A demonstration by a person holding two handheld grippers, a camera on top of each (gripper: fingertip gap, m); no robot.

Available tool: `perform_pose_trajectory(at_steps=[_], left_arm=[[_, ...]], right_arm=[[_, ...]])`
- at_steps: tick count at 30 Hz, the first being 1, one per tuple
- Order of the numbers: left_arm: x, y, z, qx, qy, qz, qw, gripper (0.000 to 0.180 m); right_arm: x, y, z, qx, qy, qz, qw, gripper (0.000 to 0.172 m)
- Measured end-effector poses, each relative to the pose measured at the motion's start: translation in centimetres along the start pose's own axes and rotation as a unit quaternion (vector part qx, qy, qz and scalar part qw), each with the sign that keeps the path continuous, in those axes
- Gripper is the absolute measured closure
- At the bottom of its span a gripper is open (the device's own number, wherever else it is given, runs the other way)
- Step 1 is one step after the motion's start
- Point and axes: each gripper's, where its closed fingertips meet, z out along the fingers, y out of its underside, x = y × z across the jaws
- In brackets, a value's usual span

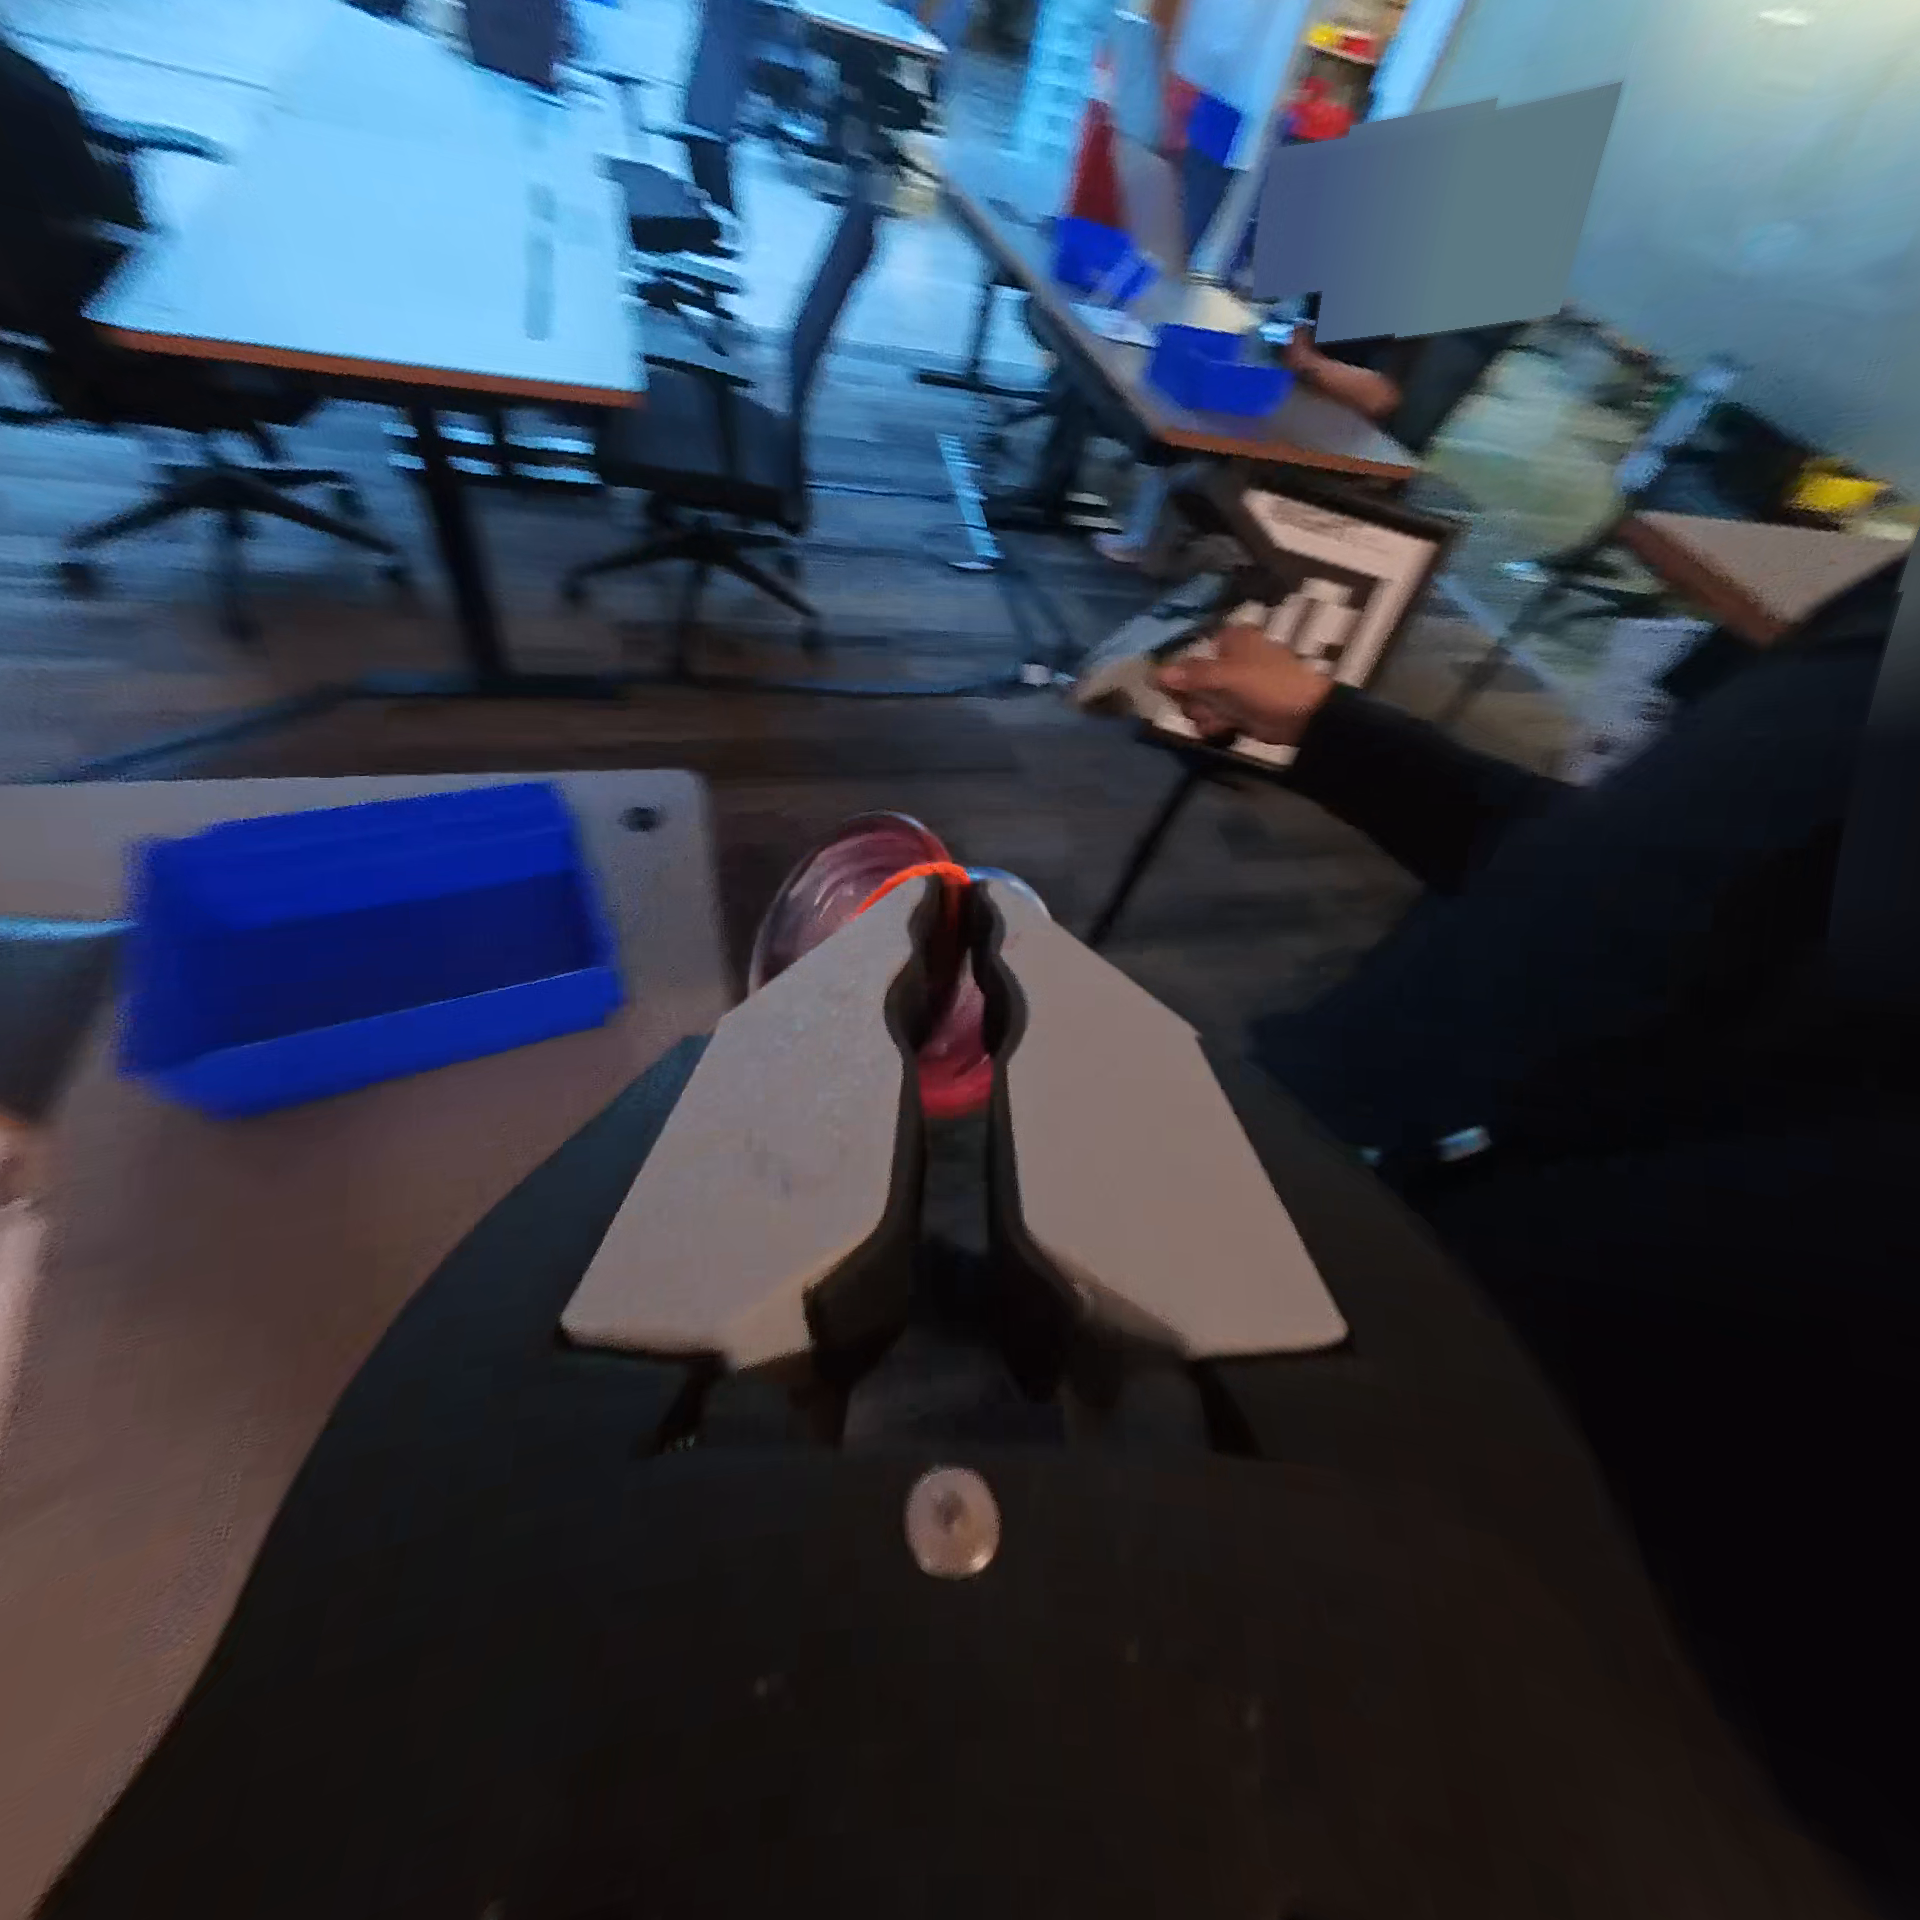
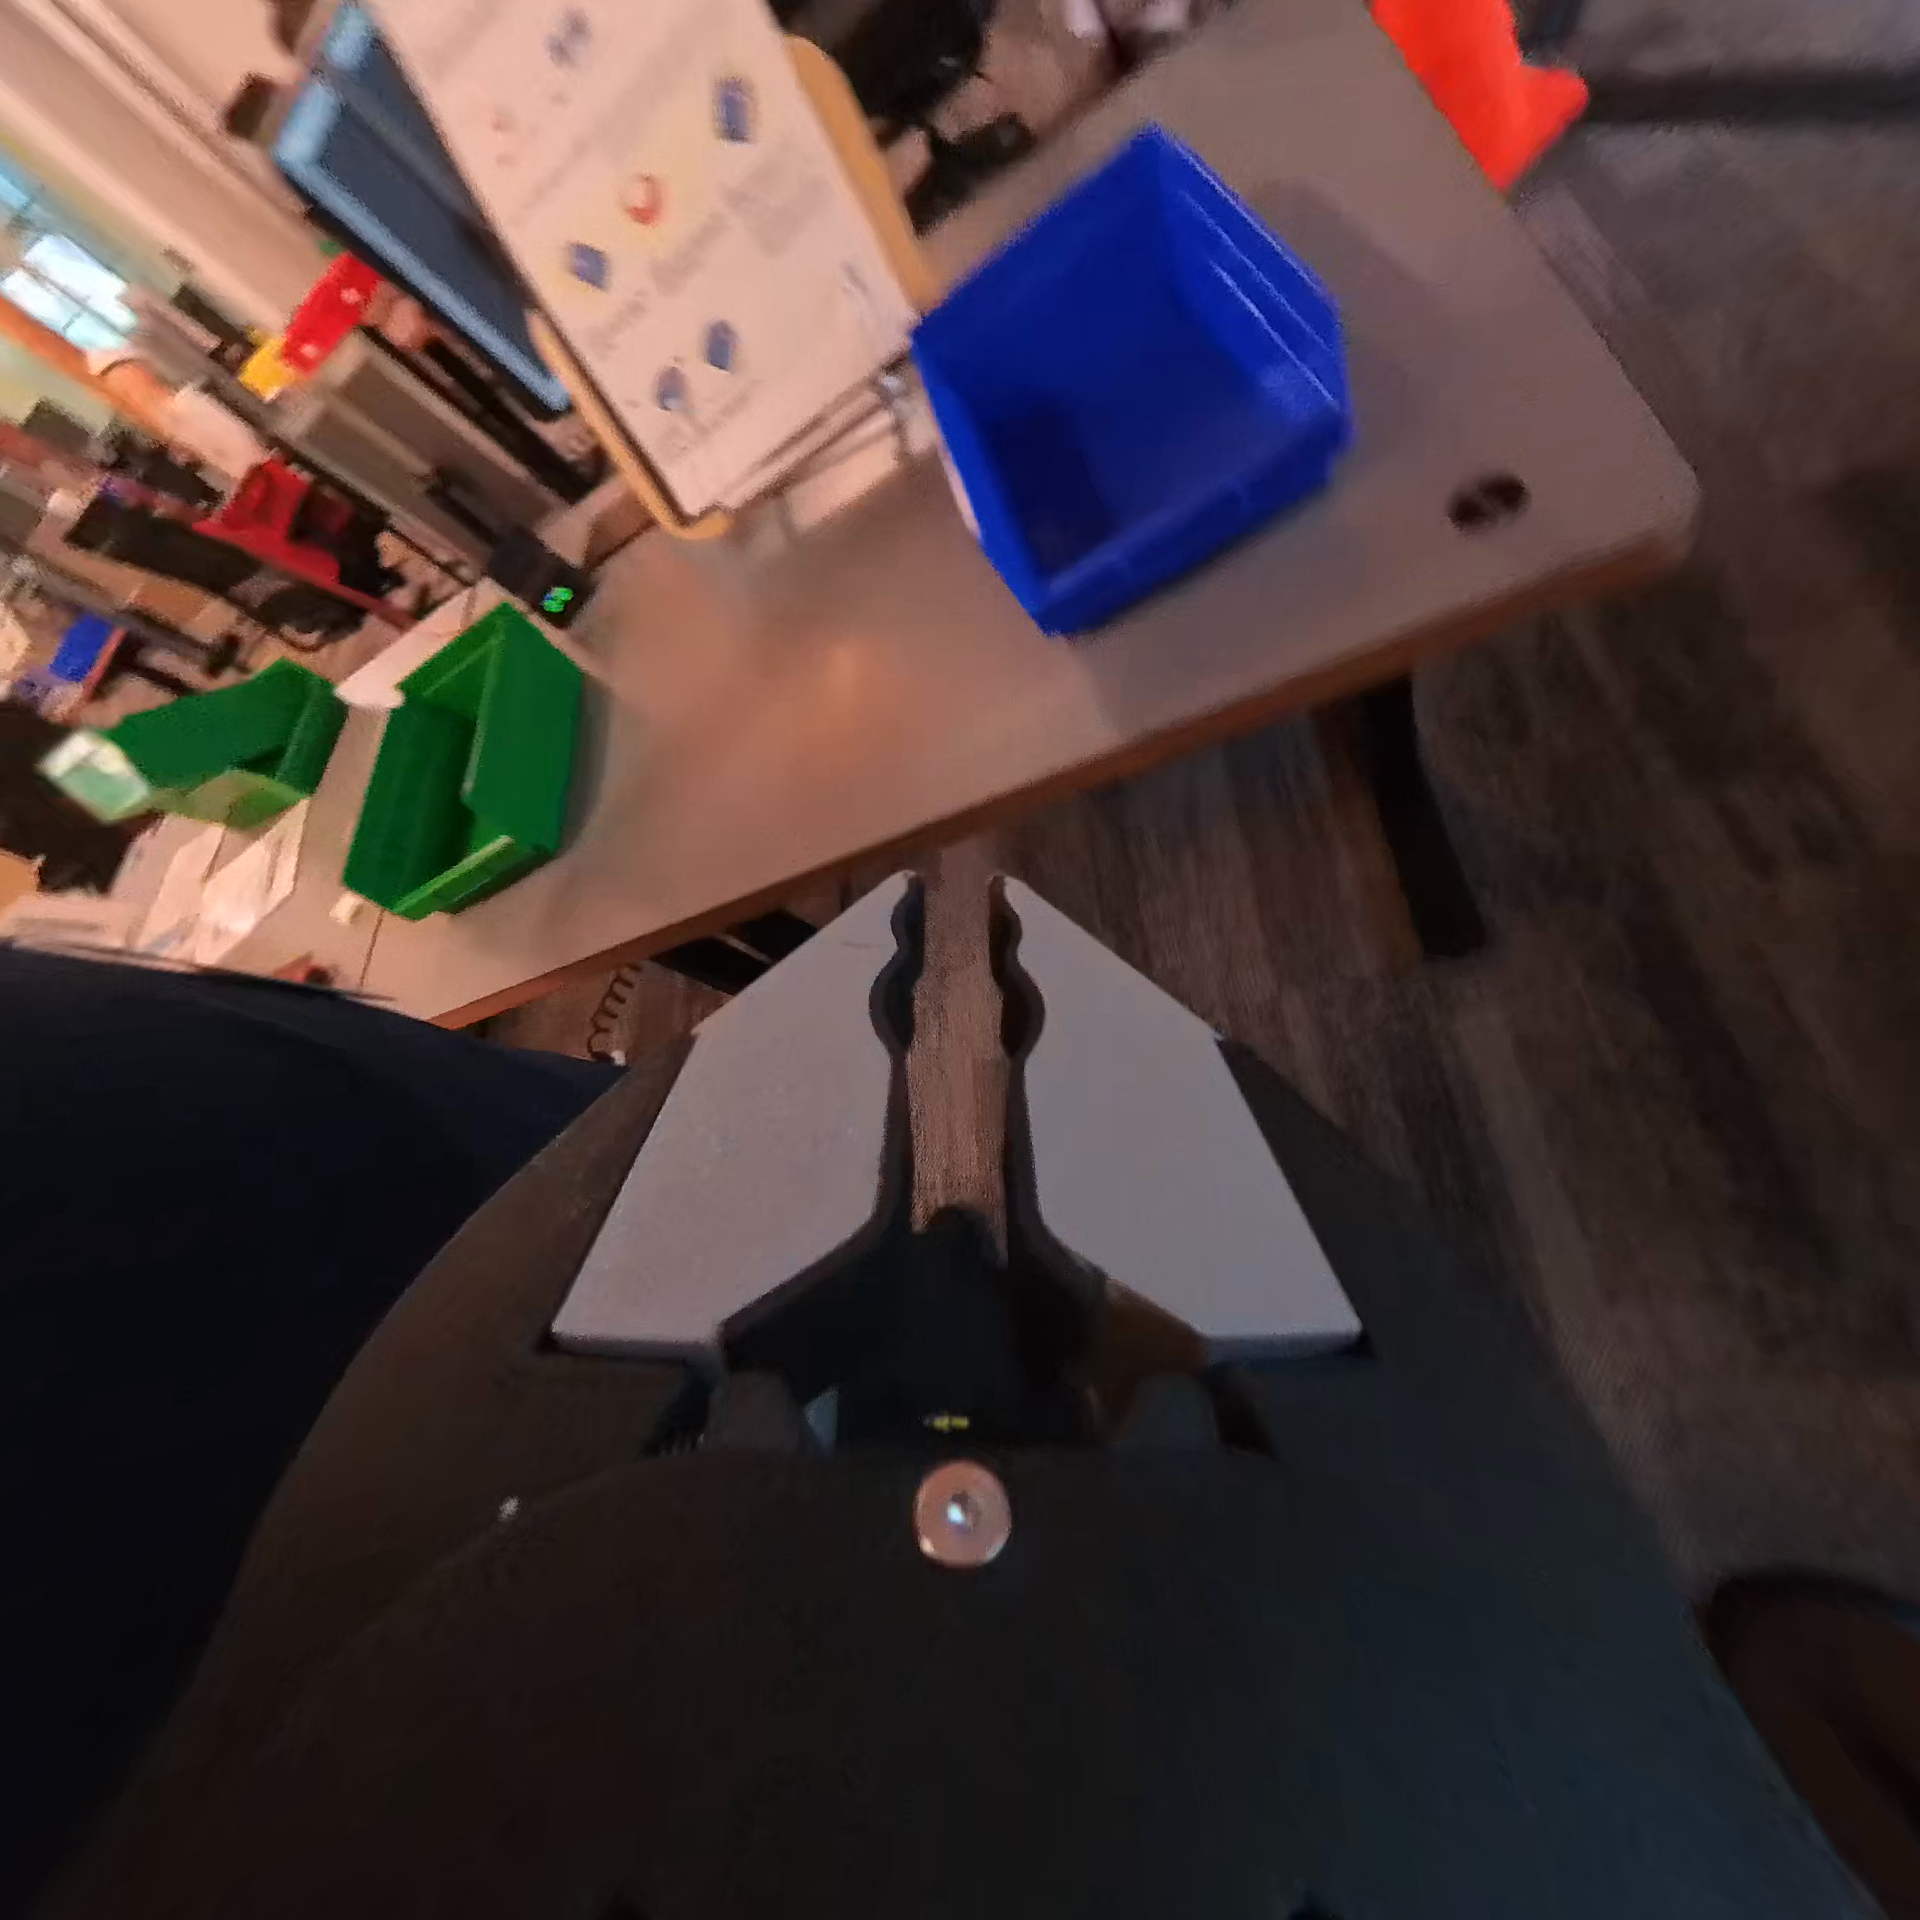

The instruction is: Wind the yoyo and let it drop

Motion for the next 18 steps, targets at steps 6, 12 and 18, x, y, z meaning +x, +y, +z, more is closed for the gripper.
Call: perform_pose_trajectory(at_steps=[6, 12, 18], left_arm=[[4.6, -0.3, 5.2, -0.025, 0.140, -0.009, 0.990, 0.178], [8.5, -1.0, 7.1, 0.001, 0.225, 0.013, 0.974, 0.178], [10.9, -0.4, 8.2, 0.012, 0.304, -0.020, 0.952, 0.178]], right_arm=[[-13.3, -7.1, 1.4, 0.064, -0.123, -0.144, 0.980, 0.147], [-27.6, -8.9, 4.0, 0.105, -0.262, -0.249, 0.926, 0.129], [-32.8, -8.7, 6.9, 0.107, -0.267, -0.332, 0.898, 0.113]])
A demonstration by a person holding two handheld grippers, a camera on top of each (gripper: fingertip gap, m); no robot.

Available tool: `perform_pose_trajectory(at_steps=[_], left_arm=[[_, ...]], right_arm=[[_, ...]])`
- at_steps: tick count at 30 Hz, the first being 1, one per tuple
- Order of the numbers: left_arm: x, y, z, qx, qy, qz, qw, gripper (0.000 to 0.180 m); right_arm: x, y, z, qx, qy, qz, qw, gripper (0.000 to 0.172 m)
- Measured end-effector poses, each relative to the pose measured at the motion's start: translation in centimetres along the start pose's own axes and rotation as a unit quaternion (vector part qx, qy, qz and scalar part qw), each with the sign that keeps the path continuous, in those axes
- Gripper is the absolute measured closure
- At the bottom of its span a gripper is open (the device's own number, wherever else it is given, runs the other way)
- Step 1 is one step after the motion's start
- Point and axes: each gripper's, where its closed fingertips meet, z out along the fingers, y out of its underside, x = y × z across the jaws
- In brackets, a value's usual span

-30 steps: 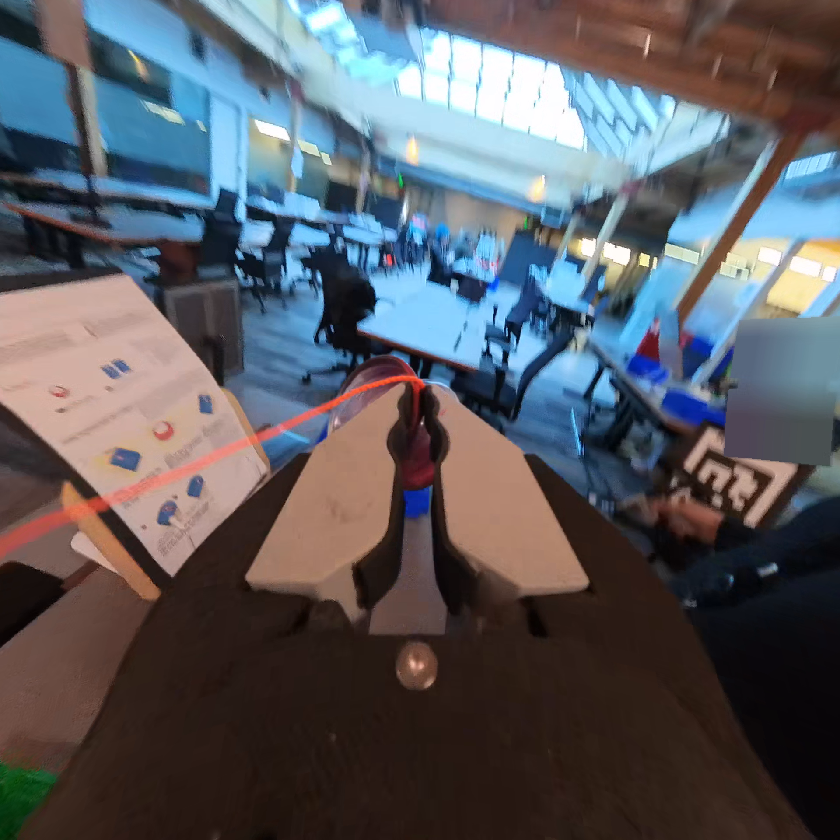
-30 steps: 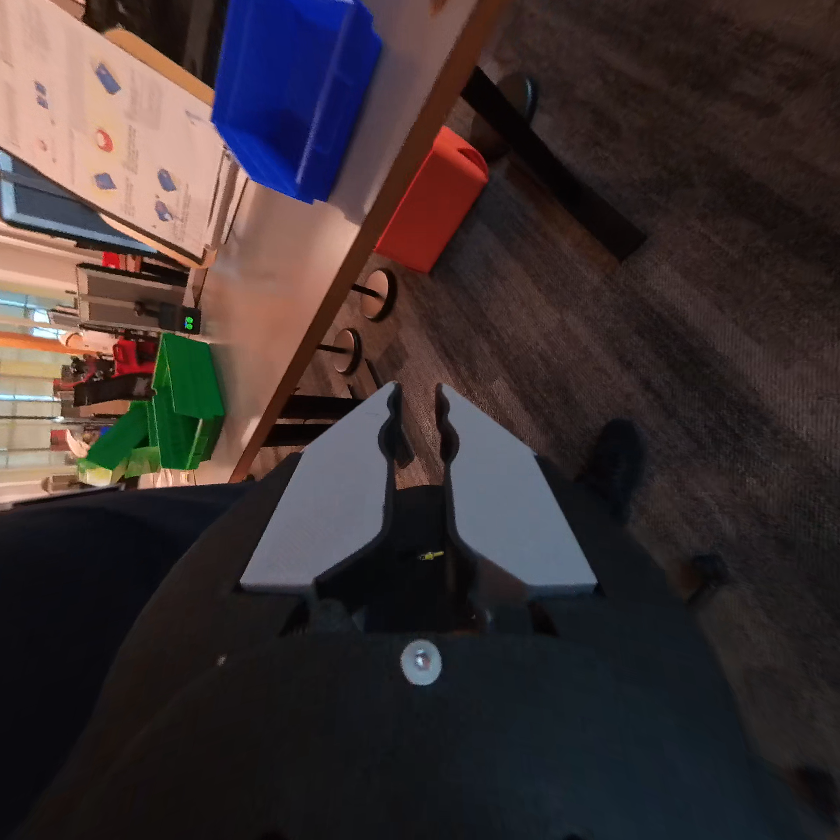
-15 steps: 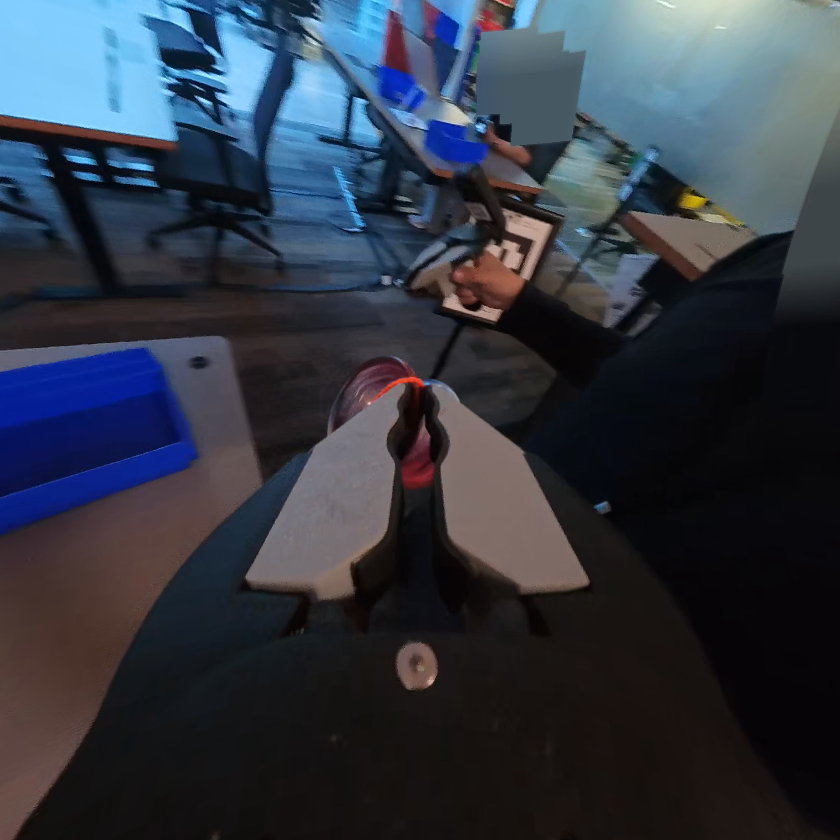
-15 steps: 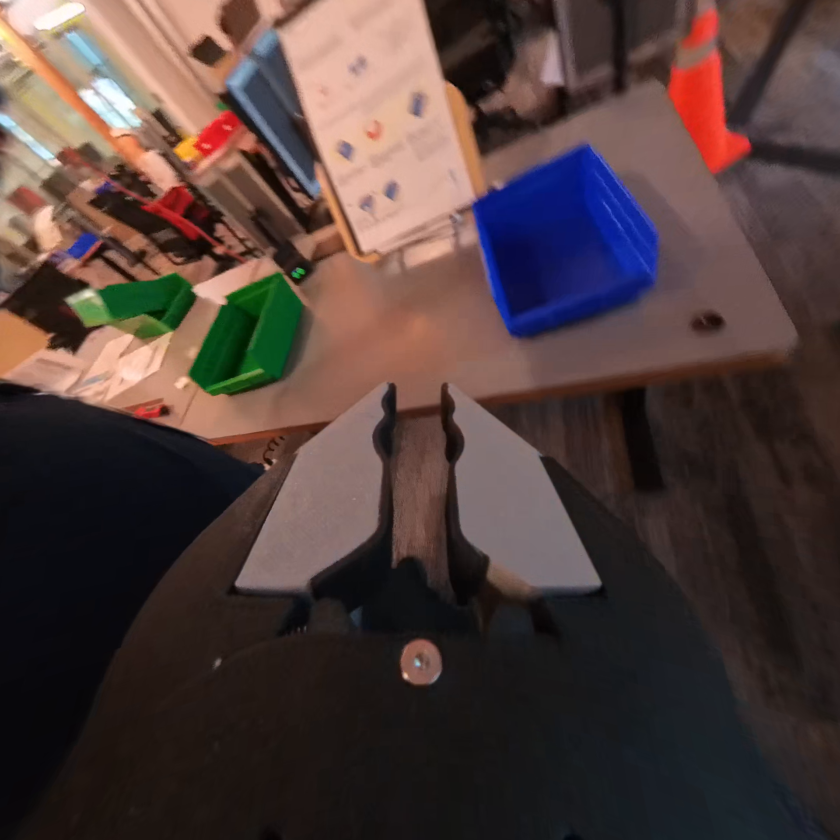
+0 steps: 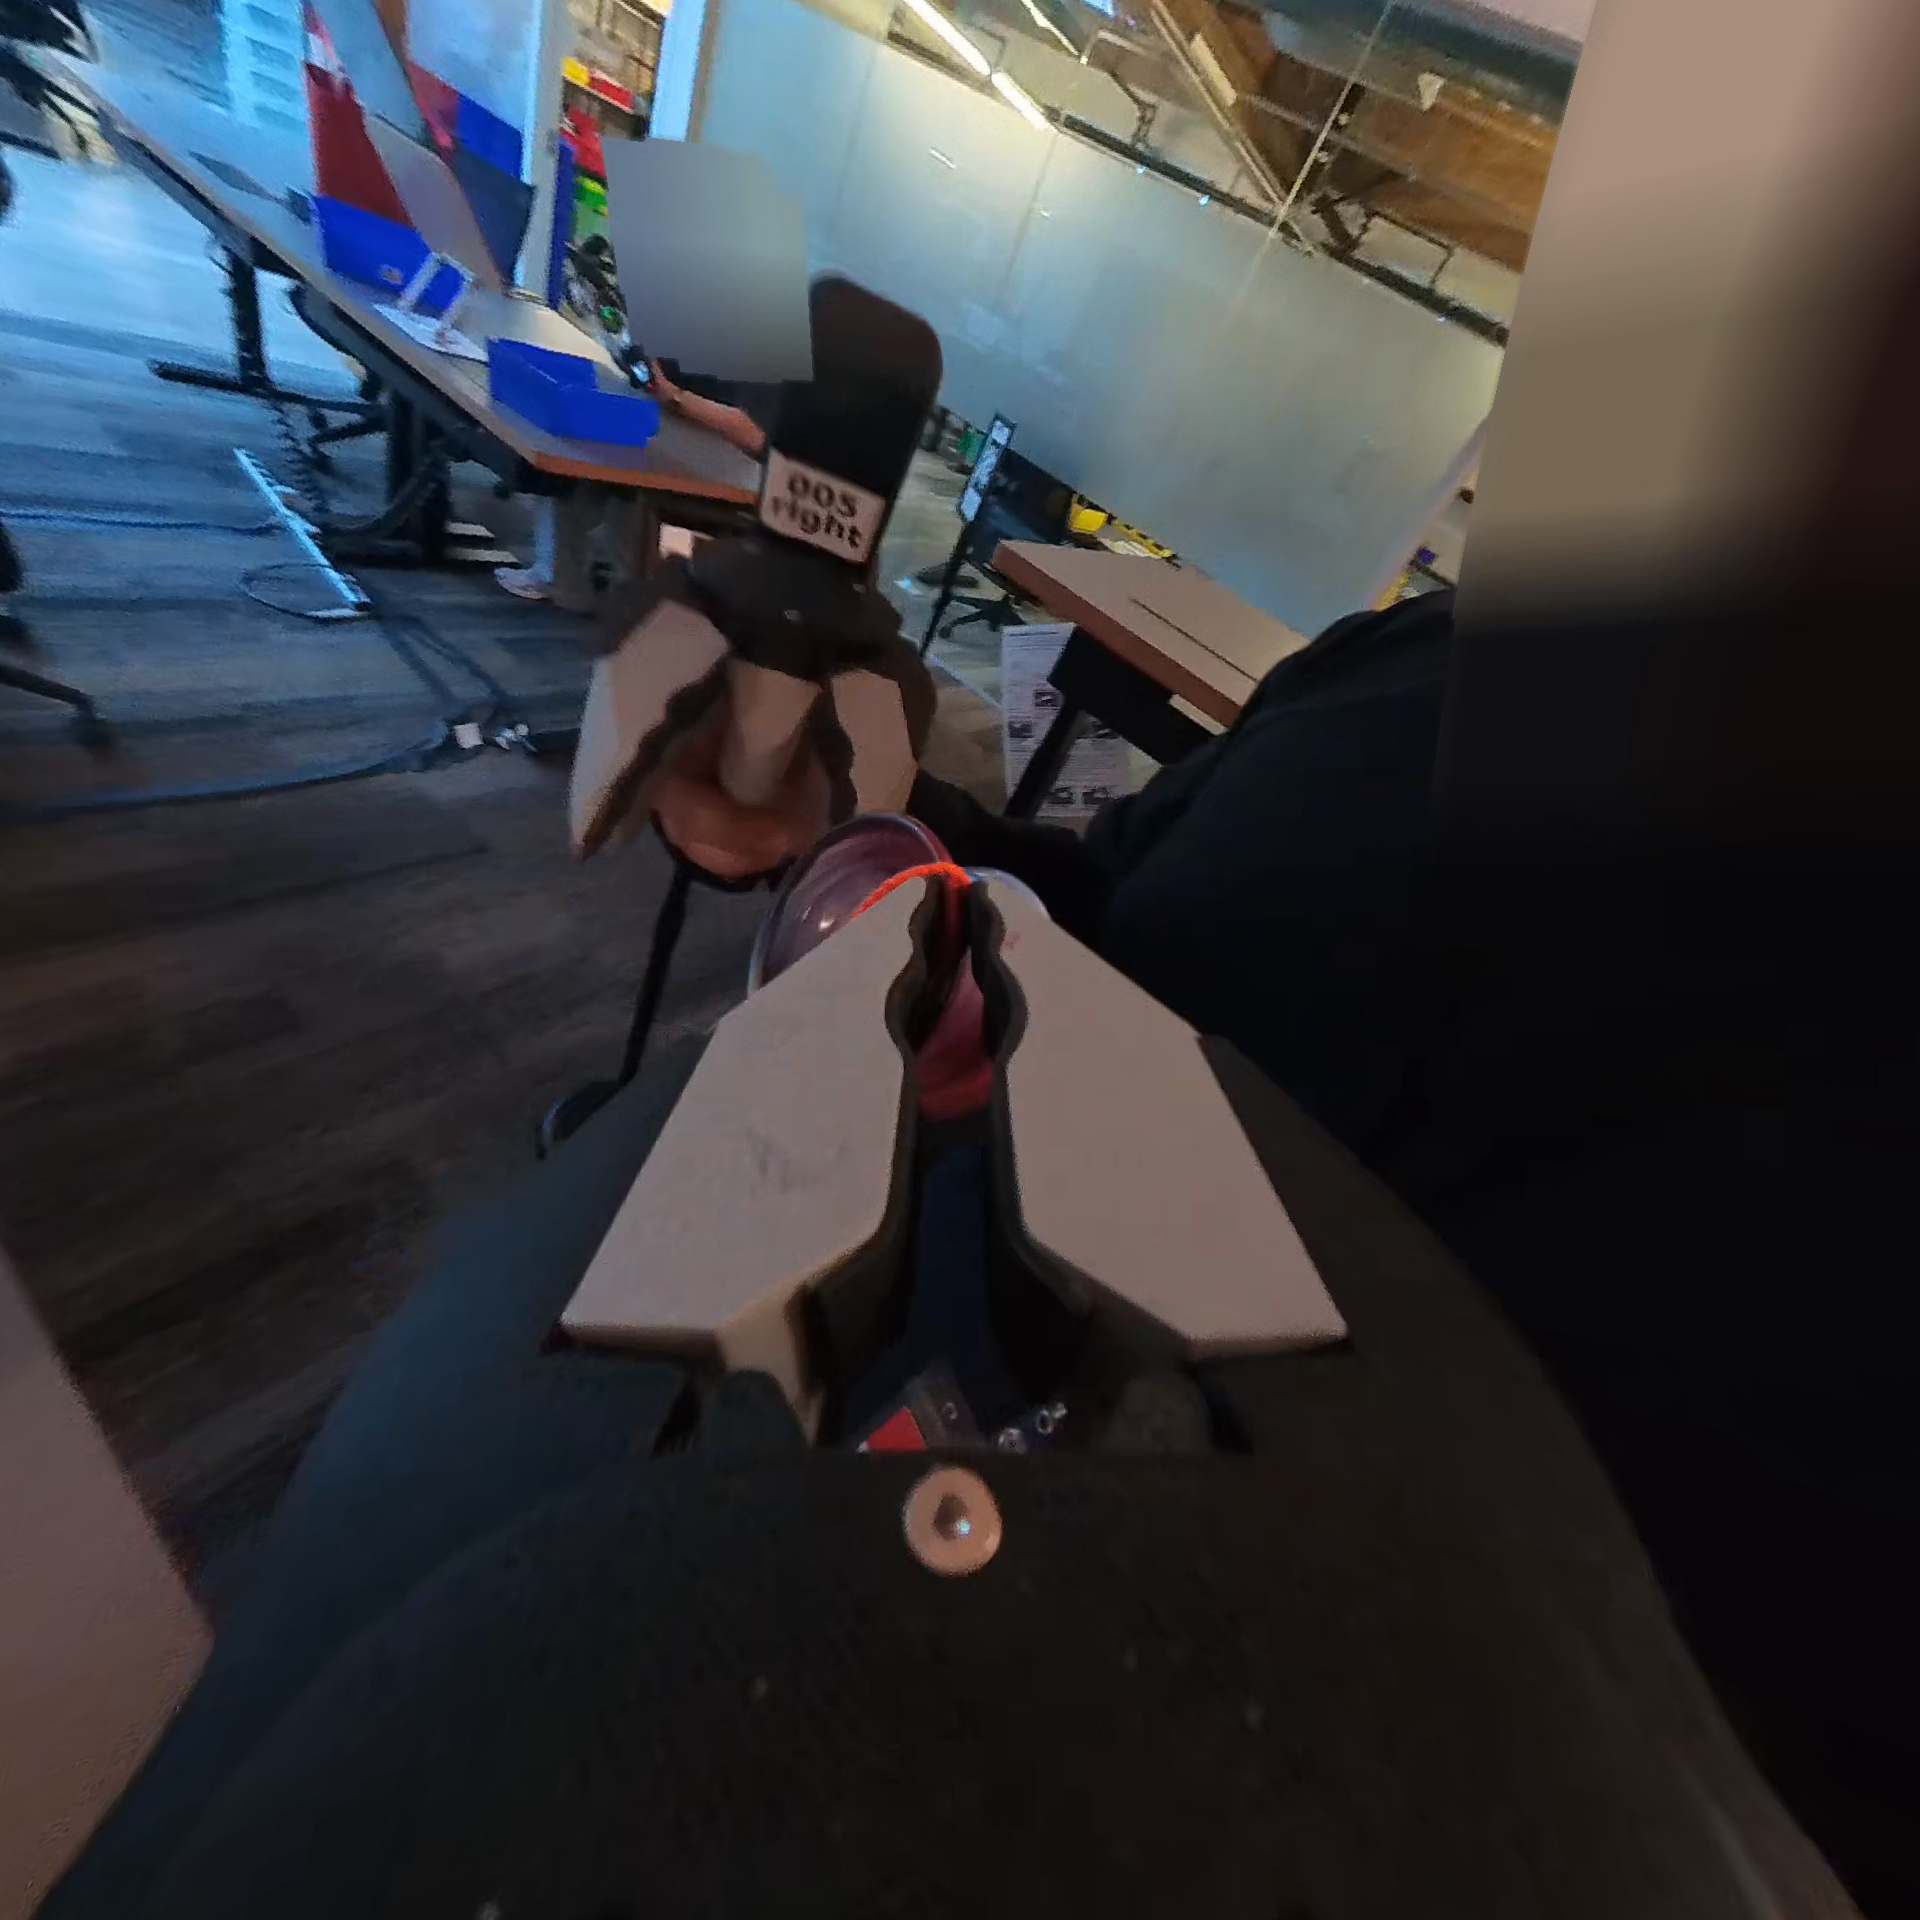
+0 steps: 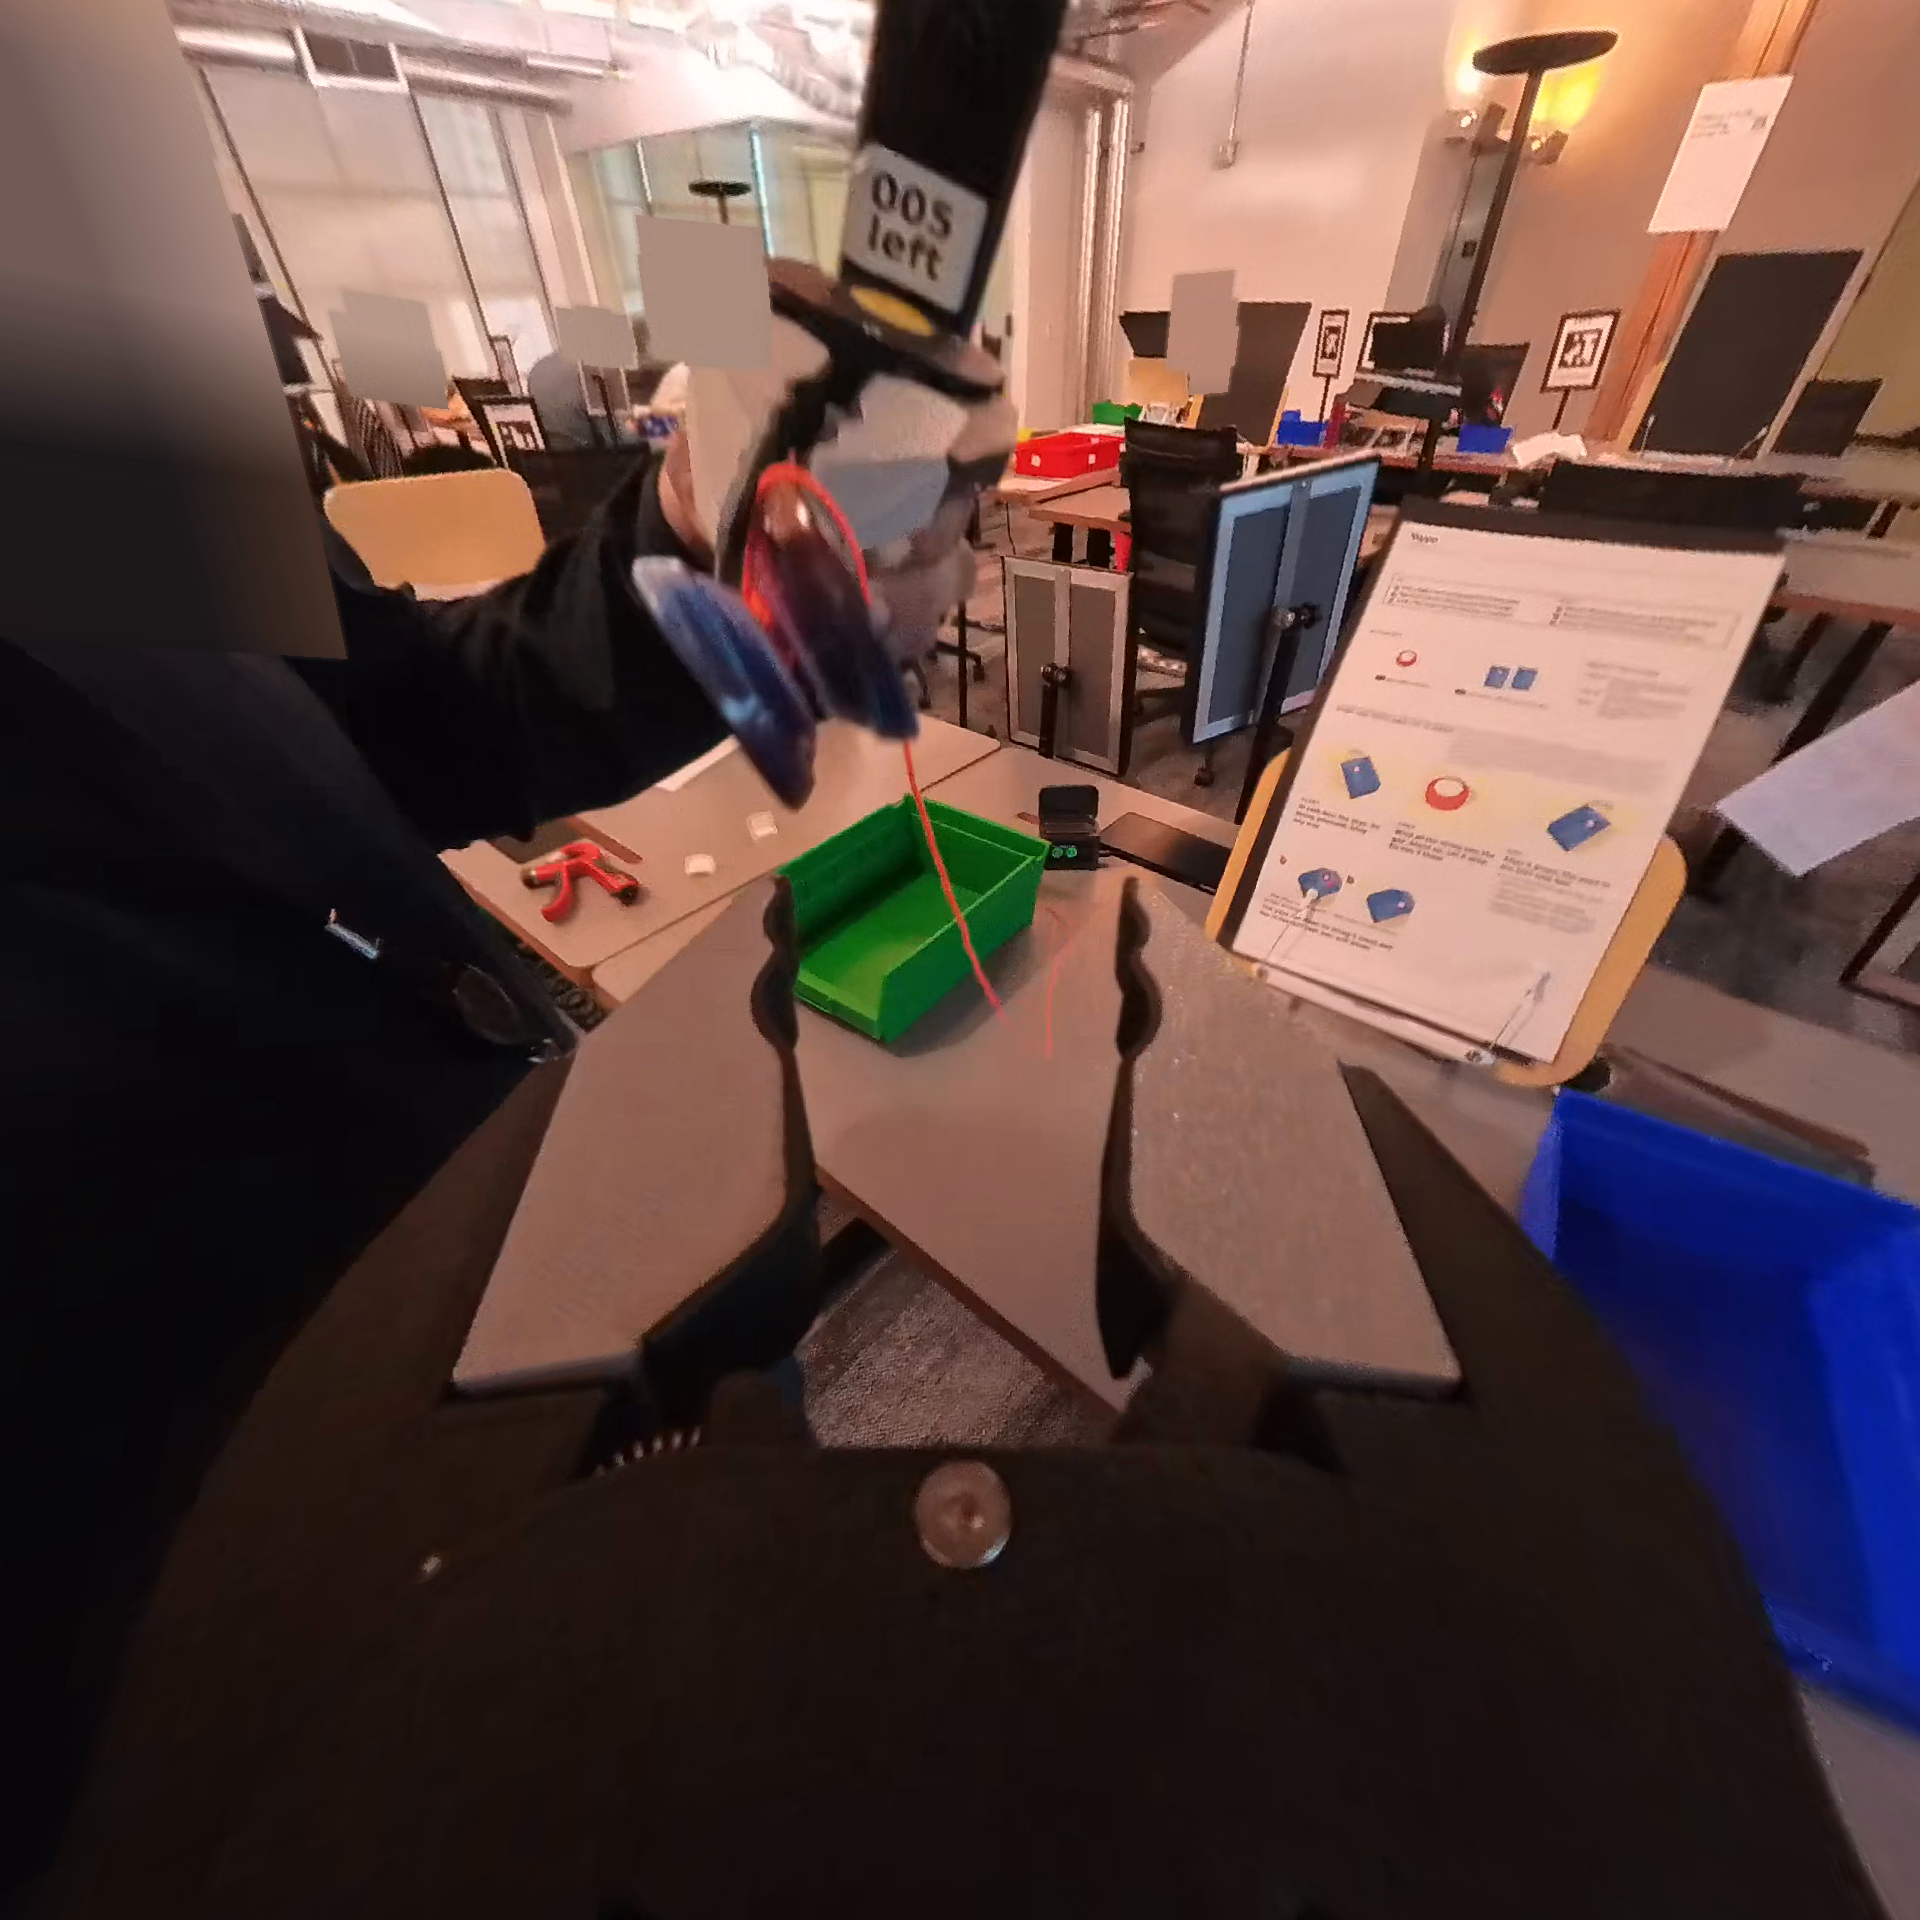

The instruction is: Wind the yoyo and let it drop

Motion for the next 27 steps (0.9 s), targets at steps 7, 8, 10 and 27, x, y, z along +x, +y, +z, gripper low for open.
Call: perform_pose_trajectory(at_steps=[7, 8, 10, 27], left_arm=[[4.7, 4.4, 1.2, -0.054, 0.181, -0.065, 0.980, 0.178], [5.6, 5.0, 1.2, -0.064, 0.206, -0.072, 0.974, 0.178], [6.2, 6.4, 1.3, -0.090, 0.213, -0.072, 0.970, 0.178], [8.4, 10.0, 0.8, -0.163, 0.247, -0.042, 0.954, 0.178]], right_arm=[[-2.4, -0.2, 0.3, 0.001, -0.150, 0.035, 0.988, 0.128], [-3.2, 0.1, 1.0, -0.002, -0.169, 0.040, 0.985, 0.126], [-5.5, 0.8, 2.7, -0.007, -0.209, 0.044, 0.977, 0.124], [-13.4, 3.3, 5.3, 0.012, -0.517, 0.198, 0.833, 0.154]])
